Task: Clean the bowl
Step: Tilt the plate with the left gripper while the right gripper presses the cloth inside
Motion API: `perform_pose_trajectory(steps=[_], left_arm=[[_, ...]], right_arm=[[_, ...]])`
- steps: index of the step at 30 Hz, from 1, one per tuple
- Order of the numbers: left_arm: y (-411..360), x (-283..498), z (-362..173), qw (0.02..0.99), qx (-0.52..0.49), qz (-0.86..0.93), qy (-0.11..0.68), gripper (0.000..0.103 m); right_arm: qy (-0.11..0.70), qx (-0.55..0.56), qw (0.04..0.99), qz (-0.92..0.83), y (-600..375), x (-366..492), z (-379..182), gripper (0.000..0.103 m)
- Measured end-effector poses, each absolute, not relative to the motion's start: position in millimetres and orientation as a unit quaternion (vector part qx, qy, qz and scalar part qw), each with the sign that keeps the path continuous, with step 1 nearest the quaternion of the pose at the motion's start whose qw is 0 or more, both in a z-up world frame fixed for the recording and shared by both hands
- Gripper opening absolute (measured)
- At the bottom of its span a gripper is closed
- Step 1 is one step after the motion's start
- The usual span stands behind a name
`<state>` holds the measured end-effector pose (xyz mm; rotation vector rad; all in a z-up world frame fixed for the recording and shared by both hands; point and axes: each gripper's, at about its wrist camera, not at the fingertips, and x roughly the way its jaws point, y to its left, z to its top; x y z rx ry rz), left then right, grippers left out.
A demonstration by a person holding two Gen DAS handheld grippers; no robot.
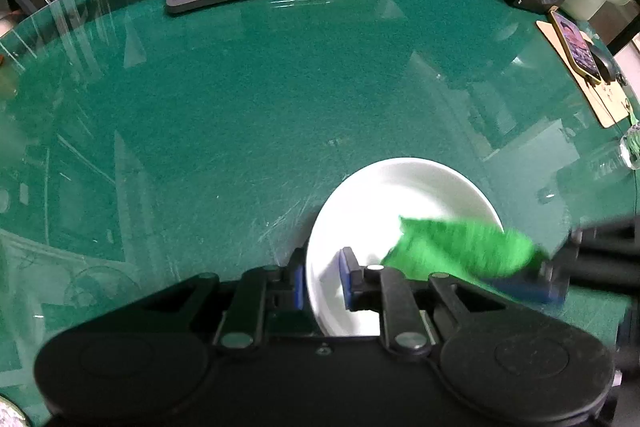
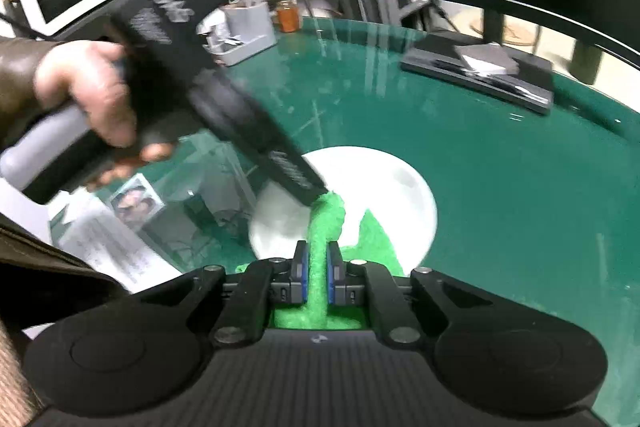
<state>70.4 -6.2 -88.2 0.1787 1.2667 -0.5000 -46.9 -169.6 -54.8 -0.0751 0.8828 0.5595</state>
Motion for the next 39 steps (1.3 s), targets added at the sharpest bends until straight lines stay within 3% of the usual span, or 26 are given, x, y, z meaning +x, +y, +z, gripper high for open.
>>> perform_pose_trajectory(steps=[19,31,39], left_arm=[[-4,67,-90,0.773,0.080,-0.228,0.587,0.024],[5,45,-90,0.755,0.074,-0.240,0.606,0.027],[17,51,-92,0.750,0.035,-0.238,0.616,0.021]], right_arm=[[0.436,-0.016,0.856,0.277,-158,-52,-46,0.009],[0.411,-0.065,0.879,0.233,-168,-32,-56,0.008],[0.398,-0.079,0.879,0.249,-160,-32,-53,0.008]])
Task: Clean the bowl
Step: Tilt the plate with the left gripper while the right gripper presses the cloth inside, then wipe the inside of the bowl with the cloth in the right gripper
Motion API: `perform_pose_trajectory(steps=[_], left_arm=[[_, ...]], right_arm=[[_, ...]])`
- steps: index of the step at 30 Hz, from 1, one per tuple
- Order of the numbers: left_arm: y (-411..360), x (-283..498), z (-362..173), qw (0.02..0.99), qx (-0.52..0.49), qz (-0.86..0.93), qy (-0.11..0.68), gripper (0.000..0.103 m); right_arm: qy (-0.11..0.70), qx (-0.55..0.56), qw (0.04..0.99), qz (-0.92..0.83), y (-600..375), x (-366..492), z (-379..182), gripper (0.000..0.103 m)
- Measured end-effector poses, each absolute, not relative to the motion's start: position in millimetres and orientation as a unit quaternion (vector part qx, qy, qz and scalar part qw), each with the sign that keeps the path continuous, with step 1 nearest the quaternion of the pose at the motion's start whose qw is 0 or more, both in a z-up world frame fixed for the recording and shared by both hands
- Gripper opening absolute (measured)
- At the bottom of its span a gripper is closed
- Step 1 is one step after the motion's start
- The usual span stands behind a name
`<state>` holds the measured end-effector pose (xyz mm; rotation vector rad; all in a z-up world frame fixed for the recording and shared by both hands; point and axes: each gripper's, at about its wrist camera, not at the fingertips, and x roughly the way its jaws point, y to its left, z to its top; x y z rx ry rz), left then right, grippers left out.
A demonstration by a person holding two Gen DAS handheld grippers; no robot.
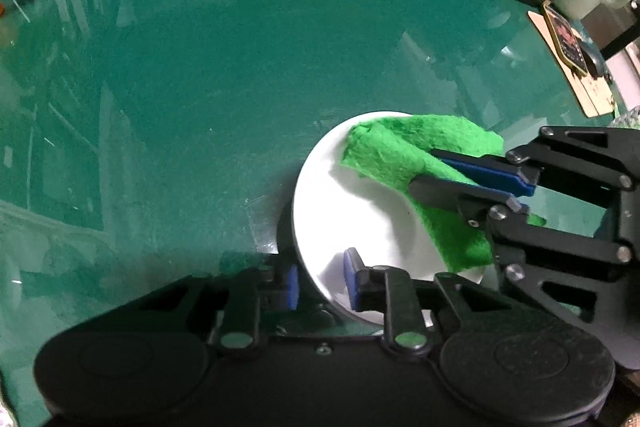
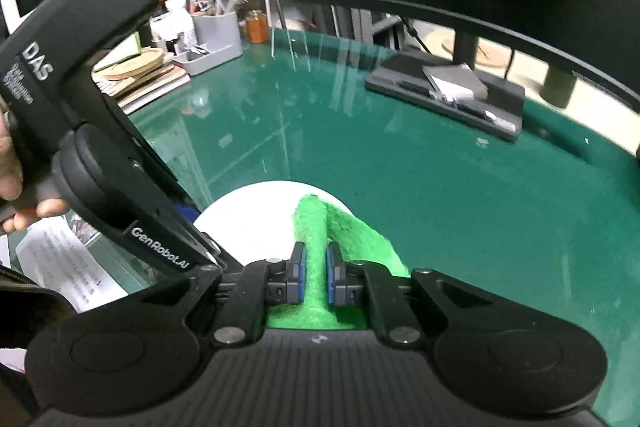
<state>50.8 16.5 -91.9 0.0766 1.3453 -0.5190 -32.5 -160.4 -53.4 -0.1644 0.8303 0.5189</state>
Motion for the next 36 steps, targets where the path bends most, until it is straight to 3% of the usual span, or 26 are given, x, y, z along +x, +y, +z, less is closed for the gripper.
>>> perform_pose_trajectory(steps=[13,19,21,23,26,28,30,36], left_arm=[[22,48,-98,0.765,-0.015,-0.218,0.606,0.025],[11,43,-95,0.784,0.001,-0.170,0.597,0.043],[9,42,-95,0.786,0.010,-0.169,0.595,0.023],[11,39,-88,0.799,0.020,-0.176,0.575,0.013],[-3,24,-75,0.829,0.131,-0.187,0.511,0.012],[-21,0,-64,0.860,0.259,-0.174,0.405,0.009],[-30,-13,-64,0.868,0.309,-0.166,0.353,0.008],[-45,-15,-63,0.859,0.344,-0.176,0.336,0.010]], right_arm=[[0.414,-0.087,0.872,0.246,-155,-30,-63,0.009],[0.413,-0.077,0.874,0.242,-159,-31,-63,0.008],[0.412,-0.076,0.875,0.242,-160,-31,-63,0.008],[0.412,-0.075,0.875,0.242,-160,-31,-63,0.008],[0.406,-0.090,0.876,0.244,-158,-31,-62,0.008],[0.390,-0.108,0.881,0.244,-154,-33,-59,0.008],[0.369,-0.128,0.887,0.245,-151,-34,-54,0.008],[0.338,-0.194,0.883,0.261,-135,-32,-70,0.006]])
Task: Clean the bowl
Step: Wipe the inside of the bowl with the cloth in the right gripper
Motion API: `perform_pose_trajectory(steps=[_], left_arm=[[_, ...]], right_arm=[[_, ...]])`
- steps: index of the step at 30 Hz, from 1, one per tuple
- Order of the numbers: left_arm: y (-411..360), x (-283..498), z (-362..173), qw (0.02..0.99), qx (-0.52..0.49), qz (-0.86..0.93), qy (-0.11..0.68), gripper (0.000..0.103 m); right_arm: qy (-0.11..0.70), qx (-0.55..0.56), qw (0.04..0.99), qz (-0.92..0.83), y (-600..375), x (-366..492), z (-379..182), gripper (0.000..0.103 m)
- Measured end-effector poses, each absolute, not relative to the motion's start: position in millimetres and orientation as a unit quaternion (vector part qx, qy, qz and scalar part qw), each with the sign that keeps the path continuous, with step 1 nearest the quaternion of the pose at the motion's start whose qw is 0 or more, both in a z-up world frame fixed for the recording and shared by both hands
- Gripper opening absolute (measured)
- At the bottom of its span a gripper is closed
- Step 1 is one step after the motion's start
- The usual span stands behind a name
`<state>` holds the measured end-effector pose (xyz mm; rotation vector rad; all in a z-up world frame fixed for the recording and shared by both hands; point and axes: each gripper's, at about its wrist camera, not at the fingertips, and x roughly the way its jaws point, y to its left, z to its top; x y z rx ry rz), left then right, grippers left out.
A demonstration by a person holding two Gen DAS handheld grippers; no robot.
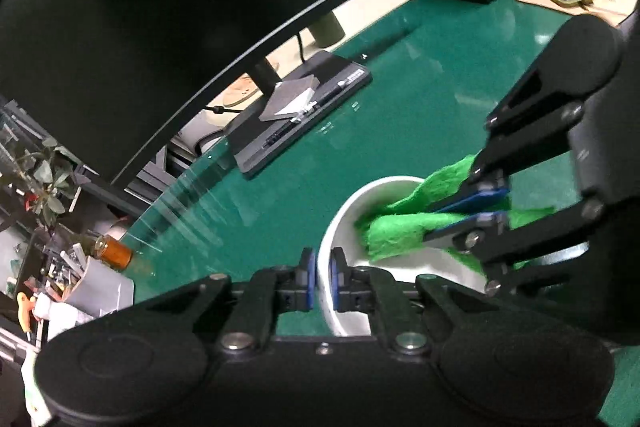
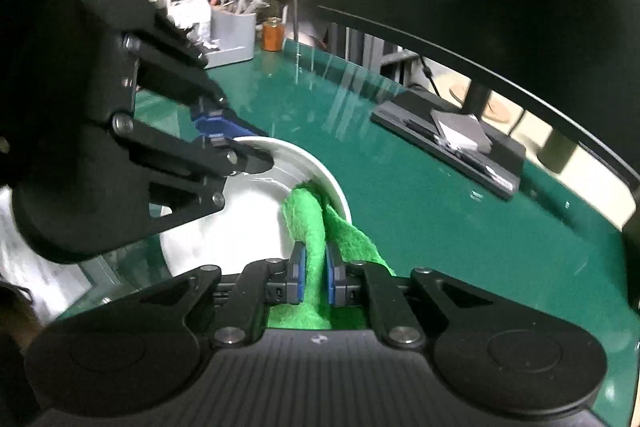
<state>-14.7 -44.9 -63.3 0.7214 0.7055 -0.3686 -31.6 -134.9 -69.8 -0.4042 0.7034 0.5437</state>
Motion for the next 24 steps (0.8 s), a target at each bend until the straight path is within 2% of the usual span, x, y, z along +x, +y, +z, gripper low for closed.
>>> perform_pose_trajectory(steps=[4,10,14,17,22,24], left_arm=[[-38,-15,-57,0.858,0.343,-0.175,0.340,0.009],[-36,-13,-61,0.856,0.342,-0.168,0.349,0.011],[-33,-14,-68,0.850,0.341,-0.170,0.363,0.015],[-33,-16,-70,0.850,0.337,-0.173,0.367,0.017],[-34,-13,-68,0.854,0.319,-0.175,0.372,0.015],[-34,-15,-67,0.857,0.317,-0.176,0.367,0.014]], right_arm=[[0.360,-0.212,0.866,0.276,-124,-35,-79,0.010],[0.391,-0.108,0.850,0.336,-131,-29,-78,0.009],[0.350,-0.193,0.872,0.284,-128,-24,-76,0.008],[0.323,-0.192,0.888,0.265,-131,-17,-65,0.006],[0.350,-0.202,0.876,0.265,-128,-17,-76,0.007],[0.362,-0.178,0.876,0.266,-127,-22,-78,0.012]])
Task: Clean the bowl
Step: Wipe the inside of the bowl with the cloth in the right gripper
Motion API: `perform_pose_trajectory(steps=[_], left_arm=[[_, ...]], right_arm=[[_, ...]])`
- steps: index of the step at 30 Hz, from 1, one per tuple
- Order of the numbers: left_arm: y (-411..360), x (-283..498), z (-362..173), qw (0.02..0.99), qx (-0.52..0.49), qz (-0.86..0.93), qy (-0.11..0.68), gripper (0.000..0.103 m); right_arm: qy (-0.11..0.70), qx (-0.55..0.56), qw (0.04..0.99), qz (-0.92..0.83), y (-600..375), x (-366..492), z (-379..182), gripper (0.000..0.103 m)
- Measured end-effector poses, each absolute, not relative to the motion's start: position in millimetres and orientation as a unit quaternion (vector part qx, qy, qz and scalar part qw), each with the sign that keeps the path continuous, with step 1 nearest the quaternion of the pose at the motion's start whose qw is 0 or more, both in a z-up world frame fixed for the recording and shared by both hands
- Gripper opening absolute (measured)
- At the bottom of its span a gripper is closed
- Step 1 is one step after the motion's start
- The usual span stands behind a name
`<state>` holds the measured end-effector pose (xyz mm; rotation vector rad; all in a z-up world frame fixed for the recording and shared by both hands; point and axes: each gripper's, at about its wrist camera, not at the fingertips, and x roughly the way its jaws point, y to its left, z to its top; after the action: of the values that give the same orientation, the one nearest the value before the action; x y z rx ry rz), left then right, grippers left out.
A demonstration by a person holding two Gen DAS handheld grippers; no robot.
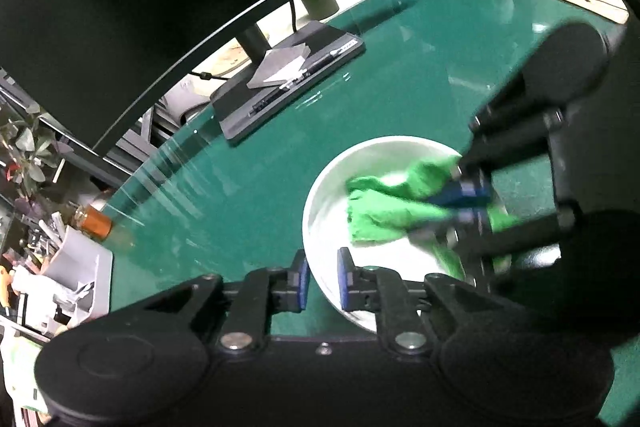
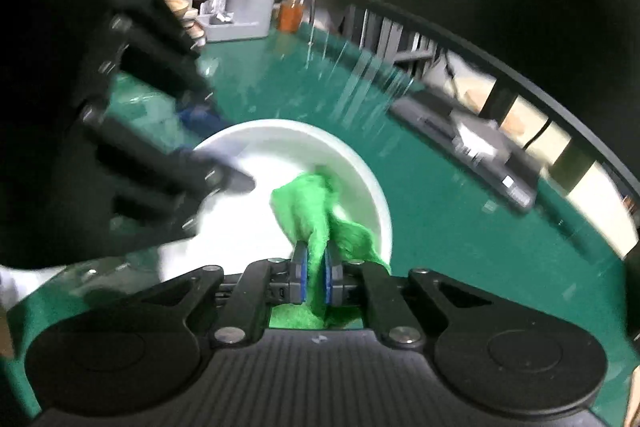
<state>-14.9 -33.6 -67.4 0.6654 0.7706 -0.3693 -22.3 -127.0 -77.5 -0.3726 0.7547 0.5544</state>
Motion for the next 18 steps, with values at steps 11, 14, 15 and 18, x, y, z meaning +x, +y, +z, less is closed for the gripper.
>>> perform_pose_trajectory(steps=[11,14,15,18], left_arm=[[-46,-29,-76,0.857,0.323,-0.161,0.368,0.021],[-47,-25,-73,0.862,0.303,-0.151,0.376,0.020],[-48,-24,-72,0.863,0.302,-0.147,0.378,0.021],[-53,-25,-73,0.857,0.318,-0.142,0.380,0.021]], right_arm=[[0.364,-0.126,0.888,0.251,-137,-43,-79,0.012],[0.364,-0.118,0.890,0.248,-139,-43,-79,0.012],[0.364,-0.116,0.890,0.247,-140,-42,-79,0.012],[0.364,-0.112,0.892,0.244,-141,-44,-79,0.011]])
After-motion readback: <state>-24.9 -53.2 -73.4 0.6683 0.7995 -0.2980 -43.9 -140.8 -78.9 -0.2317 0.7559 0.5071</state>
